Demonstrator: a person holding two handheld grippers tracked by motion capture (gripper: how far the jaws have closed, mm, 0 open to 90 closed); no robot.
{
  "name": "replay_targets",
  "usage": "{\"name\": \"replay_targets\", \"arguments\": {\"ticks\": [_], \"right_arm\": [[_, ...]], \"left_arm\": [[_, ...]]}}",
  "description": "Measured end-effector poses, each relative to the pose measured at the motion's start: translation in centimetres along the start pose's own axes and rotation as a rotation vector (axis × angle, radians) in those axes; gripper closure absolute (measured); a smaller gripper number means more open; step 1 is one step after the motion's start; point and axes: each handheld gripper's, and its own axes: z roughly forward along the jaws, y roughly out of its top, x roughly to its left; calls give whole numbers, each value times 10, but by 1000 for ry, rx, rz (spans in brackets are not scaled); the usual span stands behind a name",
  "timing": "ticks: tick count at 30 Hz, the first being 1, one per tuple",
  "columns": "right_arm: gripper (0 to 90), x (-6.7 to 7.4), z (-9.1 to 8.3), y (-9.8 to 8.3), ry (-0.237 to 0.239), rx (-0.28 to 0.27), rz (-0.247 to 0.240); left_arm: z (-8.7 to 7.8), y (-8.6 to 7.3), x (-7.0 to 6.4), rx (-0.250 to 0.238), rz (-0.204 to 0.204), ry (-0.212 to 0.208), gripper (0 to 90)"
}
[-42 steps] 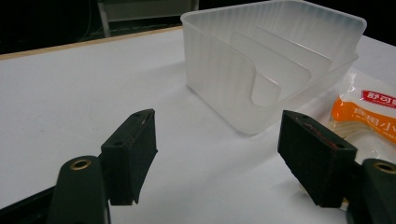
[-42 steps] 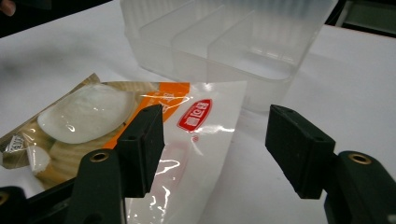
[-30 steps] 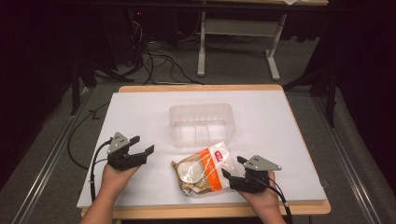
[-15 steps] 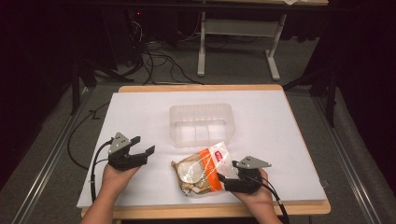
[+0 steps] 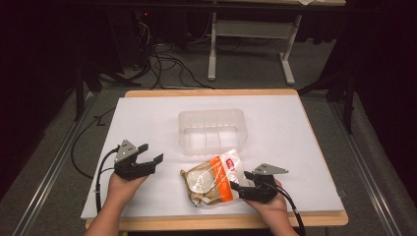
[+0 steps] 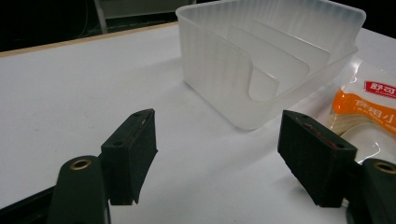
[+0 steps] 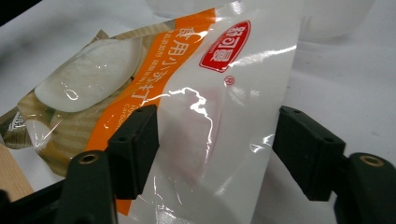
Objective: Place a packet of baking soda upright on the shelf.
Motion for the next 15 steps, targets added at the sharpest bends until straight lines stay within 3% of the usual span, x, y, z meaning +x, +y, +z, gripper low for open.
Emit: {"name": "replay_targets", "arguments": {"ticks": [7, 11, 15], "right_arm": [[487, -12, -2, -2, 48, -7, 63], [632, -13, -7, -1, 54, -37, 57], [722, -12, -15, 1, 65, -80, 37]], "left_arm": [[1, -1, 0, 2, -3, 0, 287], [1, -1, -1, 3, -3, 0, 287], [1, -1, -1, 4, -4, 0, 287]]}}
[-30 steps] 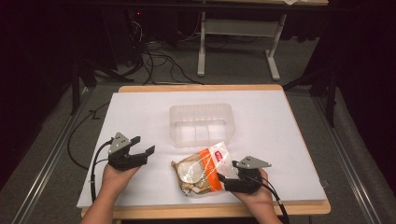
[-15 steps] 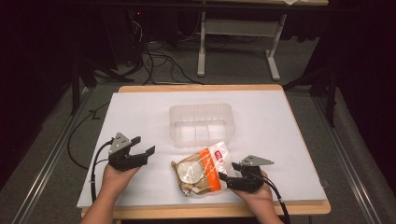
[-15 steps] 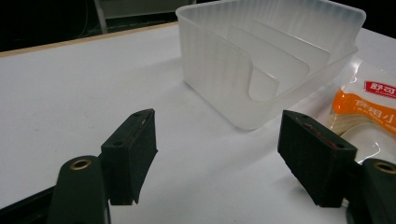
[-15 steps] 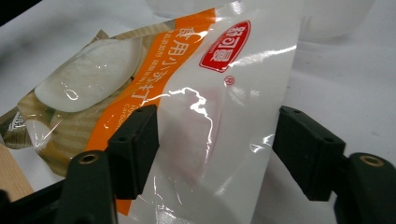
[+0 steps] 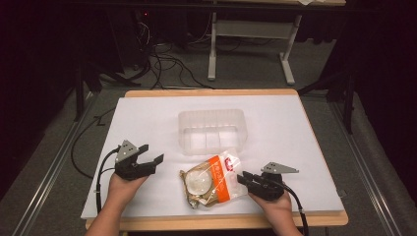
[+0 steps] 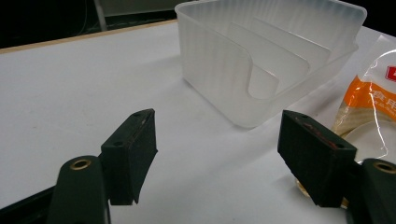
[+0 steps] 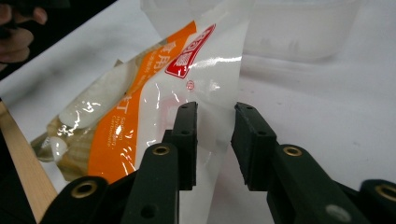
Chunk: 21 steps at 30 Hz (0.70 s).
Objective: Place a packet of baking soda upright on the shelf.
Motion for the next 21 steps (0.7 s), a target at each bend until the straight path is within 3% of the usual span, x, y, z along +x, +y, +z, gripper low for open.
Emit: {"name": "replay_targets", "arguments": {"ticks": [11, 15, 21], "right_arm": [[854, 12, -16, 10, 58, -102, -50], [787, 21, -18, 12, 91, -139, -65], [726, 35, -16, 13, 100, -141, -119]], "left_arm": [[0, 0, -1, 6, 0, 1, 287], [0, 0, -2, 9, 1, 1, 287], [1, -1, -2, 8, 4, 0, 287]]}}
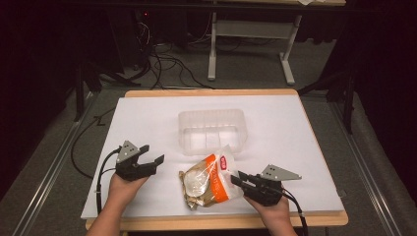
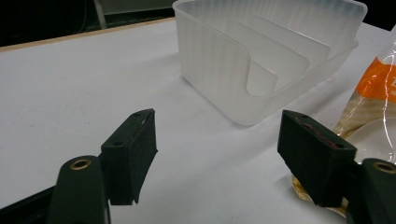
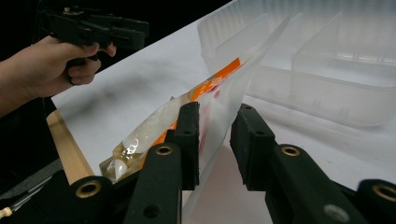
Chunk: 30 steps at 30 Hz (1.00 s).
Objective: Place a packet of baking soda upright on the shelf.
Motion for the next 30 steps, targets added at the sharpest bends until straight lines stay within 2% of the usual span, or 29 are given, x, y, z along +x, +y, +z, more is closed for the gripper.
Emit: {"name": "replay_targets", "arguments": {"ticks": [4, 7, 10, 13, 16, 22, 30], "right_arm": [[711, 3, 4, -1, -2, 25, -19], [771, 4, 6, -2, -11, 35, -27], [886, 4, 7, 0, 5, 33, -8], [900, 8, 9, 3, 4, 32, -28], [900, 16, 10, 9, 15, 16, -53], [900, 34, 7, 21, 13, -30, -136], [900, 34, -7, 31, -25, -91, -172]], "left_arm": [[0, 0, 1, -1, 1, 1, 287], [0, 0, 1, -1, 1, 2, 287], [0, 0, 1, 0, 2, 3, 287], [-1, 0, 1, -2, 2, 4, 287], [-1, 0, 1, -3, 3, 5, 287], [-2, 1, 1, -5, 6, 6, 287], [-2, 1, 2, -9, 3, 9, 287]]}}
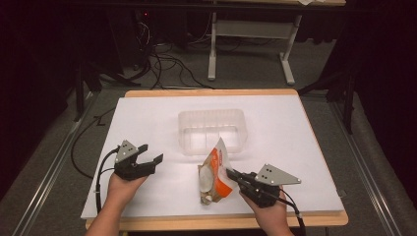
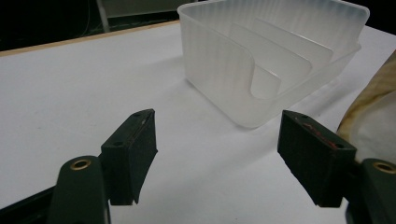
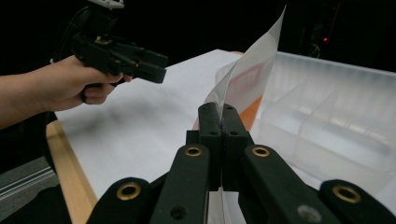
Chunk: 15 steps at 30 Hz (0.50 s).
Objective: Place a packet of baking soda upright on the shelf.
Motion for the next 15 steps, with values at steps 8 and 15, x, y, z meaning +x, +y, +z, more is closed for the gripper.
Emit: {"name": "replay_targets", "arguments": {"ticks": [8, 15], "right_arm": [[900, -8, -19, 9, -60, -46, -16], [900, -27, -49, 11, -148, -90, 7]], "left_arm": [[-1, 0, 1, -5, -4, 2, 287], [-2, 1, 2, -9, -5, 4, 287]]}}
